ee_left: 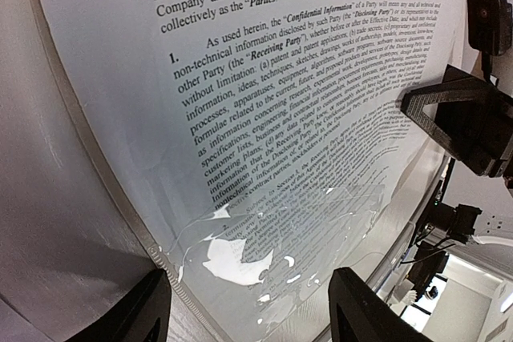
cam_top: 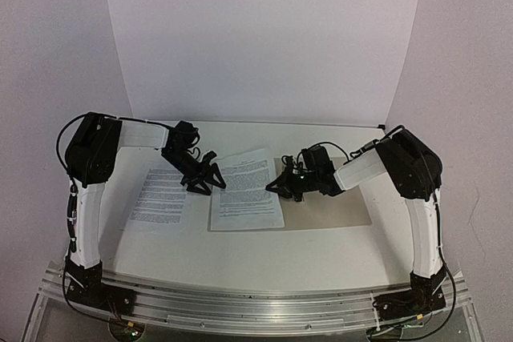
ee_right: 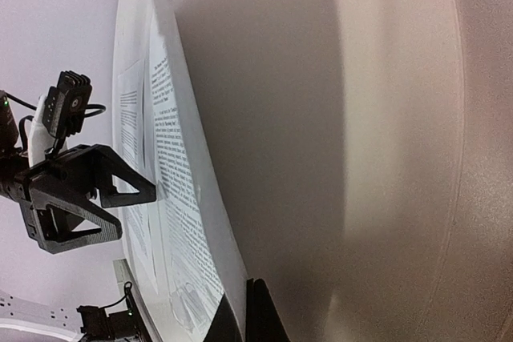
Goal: Put the files into the folder
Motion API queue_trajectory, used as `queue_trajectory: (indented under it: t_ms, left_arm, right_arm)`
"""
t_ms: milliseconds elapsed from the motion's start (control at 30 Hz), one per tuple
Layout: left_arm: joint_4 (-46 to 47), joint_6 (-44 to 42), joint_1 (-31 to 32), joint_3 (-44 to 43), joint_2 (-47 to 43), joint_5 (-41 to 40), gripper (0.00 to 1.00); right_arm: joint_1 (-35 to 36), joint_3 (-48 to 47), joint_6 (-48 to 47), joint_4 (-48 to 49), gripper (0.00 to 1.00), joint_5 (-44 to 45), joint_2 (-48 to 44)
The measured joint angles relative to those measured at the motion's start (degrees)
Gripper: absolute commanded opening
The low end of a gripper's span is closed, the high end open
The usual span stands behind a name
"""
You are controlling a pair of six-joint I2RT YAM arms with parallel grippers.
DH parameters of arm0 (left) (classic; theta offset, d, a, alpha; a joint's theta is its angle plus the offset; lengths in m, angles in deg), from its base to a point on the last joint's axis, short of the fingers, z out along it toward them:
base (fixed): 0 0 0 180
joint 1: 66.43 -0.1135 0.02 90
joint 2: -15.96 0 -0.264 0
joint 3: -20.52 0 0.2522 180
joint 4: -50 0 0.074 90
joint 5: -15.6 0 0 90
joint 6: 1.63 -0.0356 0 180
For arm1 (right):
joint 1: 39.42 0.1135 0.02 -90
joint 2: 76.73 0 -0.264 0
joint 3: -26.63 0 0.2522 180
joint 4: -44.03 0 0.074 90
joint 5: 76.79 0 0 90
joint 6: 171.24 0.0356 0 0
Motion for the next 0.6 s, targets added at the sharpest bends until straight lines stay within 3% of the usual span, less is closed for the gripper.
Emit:
queue_trajectory:
  t_ms: [600]
  left_arm:
    - [0.2,0.2,0.0,0.1,0.0,0.3,0.68]
  right_arm:
    - [1.2,1.7,11.3,3.2,0.0,2.9,-0.2]
